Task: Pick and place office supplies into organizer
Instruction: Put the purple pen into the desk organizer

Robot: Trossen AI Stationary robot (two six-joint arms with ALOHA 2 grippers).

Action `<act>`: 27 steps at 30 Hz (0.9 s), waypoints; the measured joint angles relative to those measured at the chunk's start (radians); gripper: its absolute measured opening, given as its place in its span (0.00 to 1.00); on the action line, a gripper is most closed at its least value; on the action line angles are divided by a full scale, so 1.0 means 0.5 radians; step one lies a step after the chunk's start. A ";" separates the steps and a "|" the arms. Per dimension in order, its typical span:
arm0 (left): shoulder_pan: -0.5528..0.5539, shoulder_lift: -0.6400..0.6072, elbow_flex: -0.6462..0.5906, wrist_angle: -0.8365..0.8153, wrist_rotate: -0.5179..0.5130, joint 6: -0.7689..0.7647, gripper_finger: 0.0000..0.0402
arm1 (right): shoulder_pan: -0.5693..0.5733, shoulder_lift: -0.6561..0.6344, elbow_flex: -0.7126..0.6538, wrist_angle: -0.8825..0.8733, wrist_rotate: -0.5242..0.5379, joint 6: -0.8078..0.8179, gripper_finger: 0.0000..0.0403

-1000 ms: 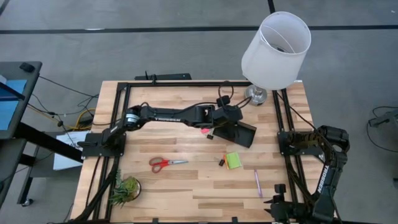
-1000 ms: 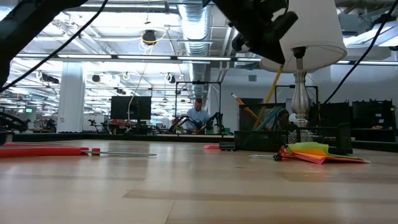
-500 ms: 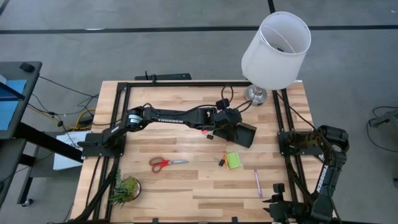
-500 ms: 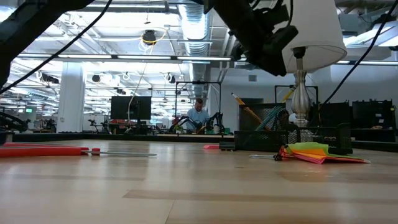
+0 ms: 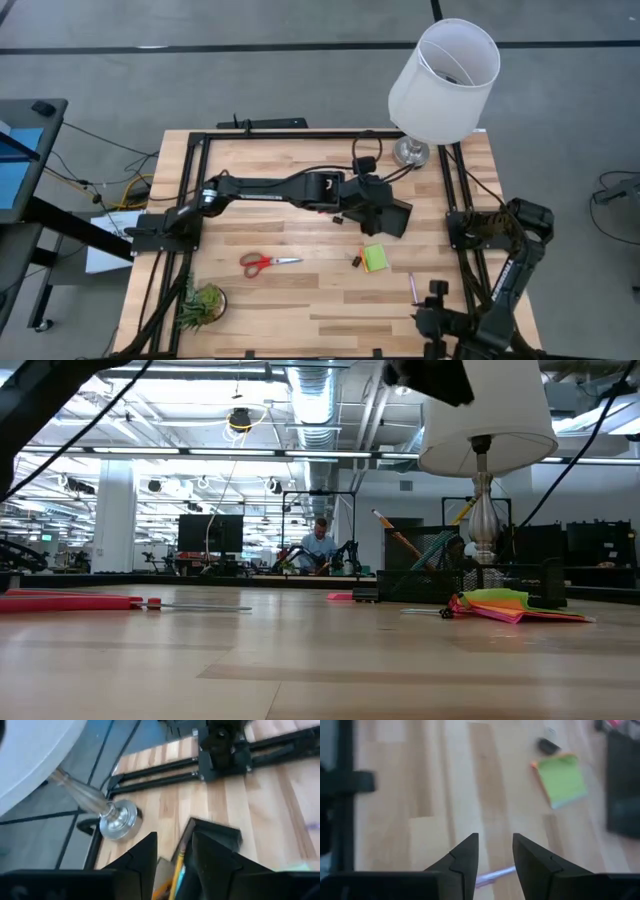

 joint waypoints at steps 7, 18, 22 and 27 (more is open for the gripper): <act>-0.036 -0.158 0.010 -0.722 -0.027 -0.190 0.27 | 0.065 -0.002 0.000 -0.268 -0.001 0.855 0.28; -0.060 -0.330 0.008 -1.408 0.167 -0.462 0.26 | 0.116 -0.002 0.000 -0.289 0.145 1.482 0.28; -0.087 -0.450 0.008 -1.378 -0.096 -0.480 0.26 | 0.001 0.062 0.001 -0.139 0.014 1.693 0.28; -0.096 -0.603 0.009 -1.351 -0.275 -0.427 0.26 | -0.119 0.308 0.001 -0.032 -0.036 1.881 0.28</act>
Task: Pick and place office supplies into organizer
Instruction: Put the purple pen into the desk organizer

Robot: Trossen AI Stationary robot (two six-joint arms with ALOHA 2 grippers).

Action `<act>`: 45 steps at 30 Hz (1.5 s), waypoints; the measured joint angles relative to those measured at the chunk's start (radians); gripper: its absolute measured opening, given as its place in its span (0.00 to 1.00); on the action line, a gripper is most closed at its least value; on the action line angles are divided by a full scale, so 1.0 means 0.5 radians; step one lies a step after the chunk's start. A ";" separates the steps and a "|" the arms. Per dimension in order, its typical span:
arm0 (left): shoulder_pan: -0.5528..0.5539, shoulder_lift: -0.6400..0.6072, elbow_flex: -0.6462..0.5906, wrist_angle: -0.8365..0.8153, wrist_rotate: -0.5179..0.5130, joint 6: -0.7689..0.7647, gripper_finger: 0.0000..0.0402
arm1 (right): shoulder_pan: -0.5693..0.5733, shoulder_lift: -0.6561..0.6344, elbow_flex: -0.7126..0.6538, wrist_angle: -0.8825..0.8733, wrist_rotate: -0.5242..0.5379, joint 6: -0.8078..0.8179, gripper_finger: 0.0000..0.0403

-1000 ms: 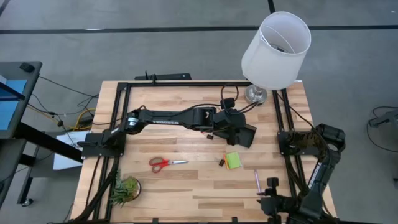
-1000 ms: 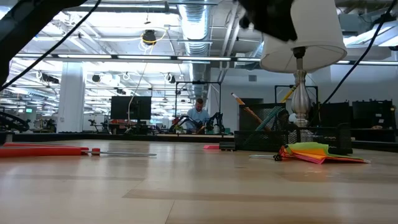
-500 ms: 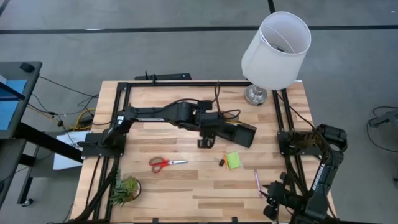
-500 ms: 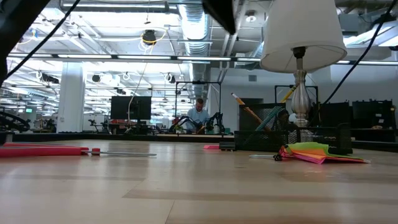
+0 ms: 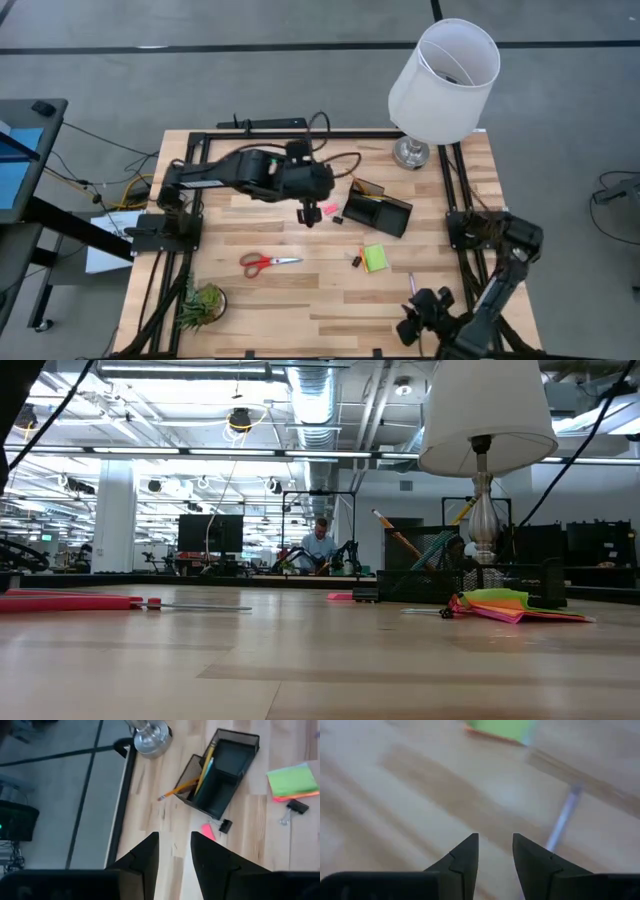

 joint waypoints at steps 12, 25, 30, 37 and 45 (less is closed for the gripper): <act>0.035 -0.071 -0.002 0.056 0.011 0.180 0.26 | -0.086 0.151 0.229 -0.615 -0.247 0.277 0.28; 0.081 -0.070 -0.002 0.153 0.204 0.261 0.26 | -0.087 0.410 0.160 -0.362 -0.558 0.320 0.28; 0.081 -0.070 -0.002 0.154 0.227 0.256 0.26 | -0.081 0.477 0.161 -0.341 -0.528 0.322 0.28; 0.081 -0.070 -0.002 0.154 0.321 0.194 0.26 | 0.058 0.533 0.155 -0.368 -0.384 0.359 0.28; 0.081 -0.070 -0.002 0.155 0.403 0.011 0.26 | 0.223 0.547 0.144 -0.332 -0.168 0.328 0.28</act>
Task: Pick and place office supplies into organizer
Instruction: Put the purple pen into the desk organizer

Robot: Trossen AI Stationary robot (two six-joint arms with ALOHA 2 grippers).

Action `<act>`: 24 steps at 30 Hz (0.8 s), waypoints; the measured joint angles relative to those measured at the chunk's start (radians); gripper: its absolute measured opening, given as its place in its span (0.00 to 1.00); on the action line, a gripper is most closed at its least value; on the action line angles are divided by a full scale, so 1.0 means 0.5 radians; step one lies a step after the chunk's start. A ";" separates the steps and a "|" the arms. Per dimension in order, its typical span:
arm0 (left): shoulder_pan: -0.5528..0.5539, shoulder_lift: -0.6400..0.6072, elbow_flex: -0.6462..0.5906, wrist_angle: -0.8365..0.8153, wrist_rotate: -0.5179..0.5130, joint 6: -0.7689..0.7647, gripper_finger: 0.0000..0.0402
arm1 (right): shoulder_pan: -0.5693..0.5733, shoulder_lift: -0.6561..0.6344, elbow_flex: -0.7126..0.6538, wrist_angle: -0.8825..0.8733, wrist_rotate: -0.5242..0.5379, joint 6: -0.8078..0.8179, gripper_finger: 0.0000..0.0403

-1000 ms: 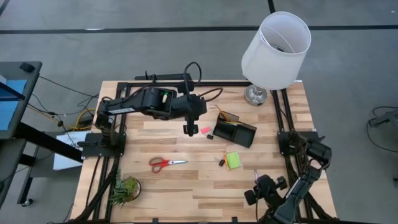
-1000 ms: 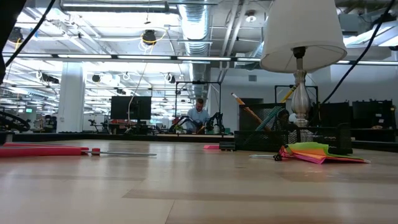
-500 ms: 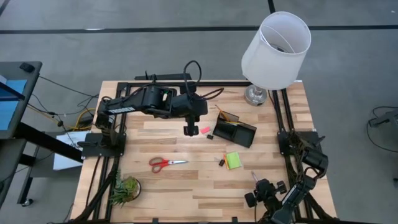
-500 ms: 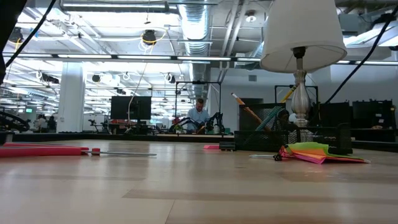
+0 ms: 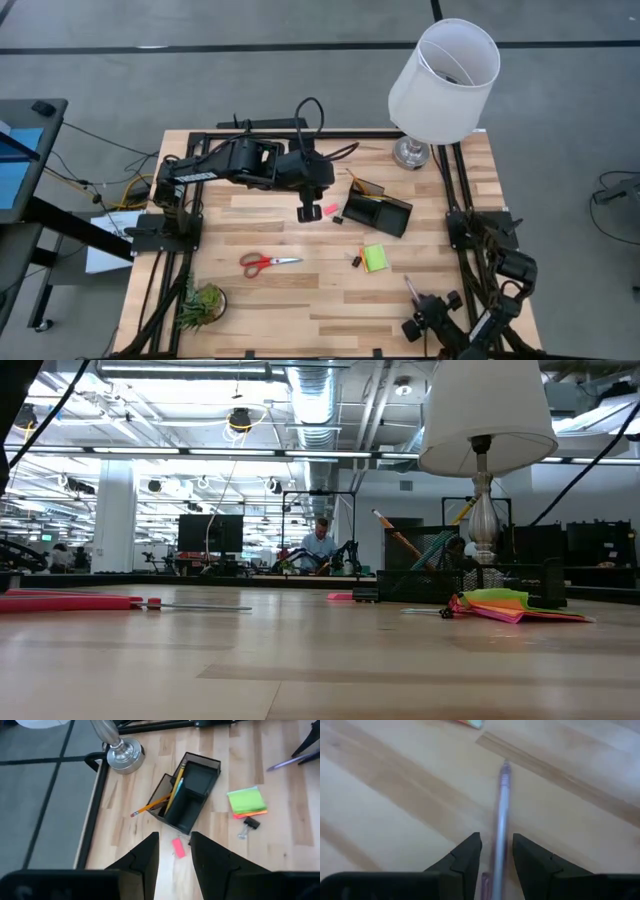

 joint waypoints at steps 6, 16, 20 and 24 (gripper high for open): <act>-0.019 0.001 0.000 0.000 0.019 -0.076 0.26 | 0.136 -0.017 -0.159 0.172 0.151 0.053 0.28; -0.096 0.002 0.000 0.007 0.018 -0.074 0.26 | 0.183 0.012 -0.137 0.112 0.165 -0.012 0.28; -0.105 0.002 0.000 0.014 0.012 -0.052 0.26 | 0.165 0.009 -0.166 0.158 0.191 -0.019 0.28; -0.105 0.002 0.000 0.042 0.011 -0.036 0.26 | 0.132 -0.001 -0.200 0.205 0.231 -0.029 0.25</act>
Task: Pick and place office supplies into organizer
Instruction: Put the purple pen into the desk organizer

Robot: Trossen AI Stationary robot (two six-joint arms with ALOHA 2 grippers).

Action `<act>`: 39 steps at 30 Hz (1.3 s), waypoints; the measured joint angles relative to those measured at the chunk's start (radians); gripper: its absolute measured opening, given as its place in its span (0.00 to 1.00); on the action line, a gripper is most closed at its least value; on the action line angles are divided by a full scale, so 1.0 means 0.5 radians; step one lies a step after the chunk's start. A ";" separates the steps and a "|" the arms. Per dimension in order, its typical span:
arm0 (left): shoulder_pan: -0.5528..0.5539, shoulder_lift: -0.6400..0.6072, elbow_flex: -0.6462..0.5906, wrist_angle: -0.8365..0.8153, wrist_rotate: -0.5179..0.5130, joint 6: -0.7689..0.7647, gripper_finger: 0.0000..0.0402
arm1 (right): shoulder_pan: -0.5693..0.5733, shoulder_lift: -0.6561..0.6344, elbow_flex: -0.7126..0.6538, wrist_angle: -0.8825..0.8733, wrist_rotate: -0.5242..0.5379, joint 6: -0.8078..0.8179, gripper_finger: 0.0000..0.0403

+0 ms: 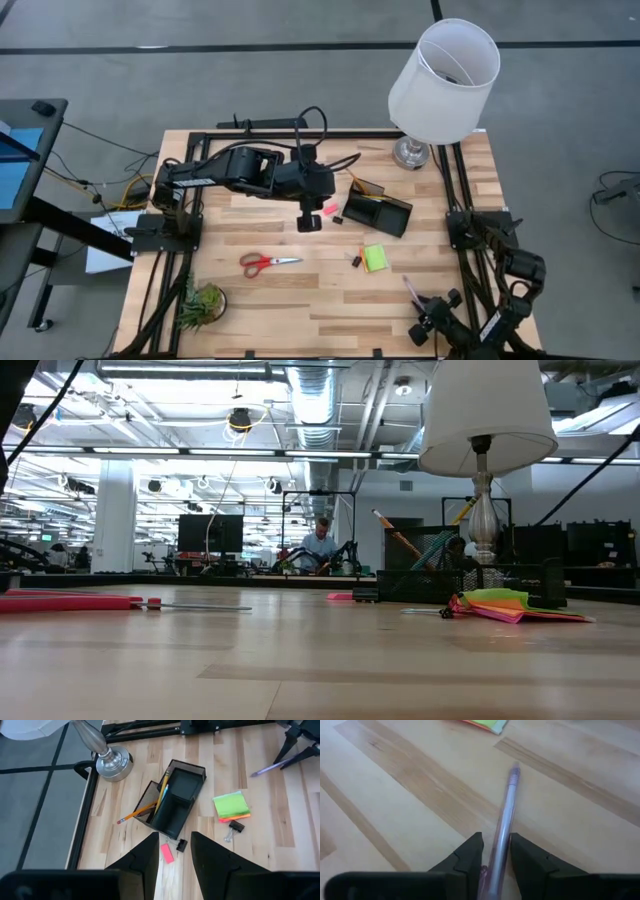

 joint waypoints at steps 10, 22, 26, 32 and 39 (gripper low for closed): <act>-0.001 0.000 0.000 0.011 0.002 0.011 0.26 | -0.244 -0.001 -0.014 0.012 0.187 -0.052 0.08; -0.001 0.000 0.000 0.014 0.004 0.036 0.26 | -0.664 0.022 -0.011 0.088 0.393 -0.340 0.08; -0.001 0.017 0.000 -0.032 0.004 0.036 0.26 | -0.690 0.020 0.050 0.004 0.359 -0.348 0.08; 0.011 0.095 -0.222 -0.126 0.004 0.041 0.26 | -0.647 0.022 0.122 -0.009 0.337 -0.351 0.09; -0.016 0.214 -0.813 0.602 0.583 0.468 0.26 | -0.568 0.021 0.194 -0.023 0.365 -0.351 0.09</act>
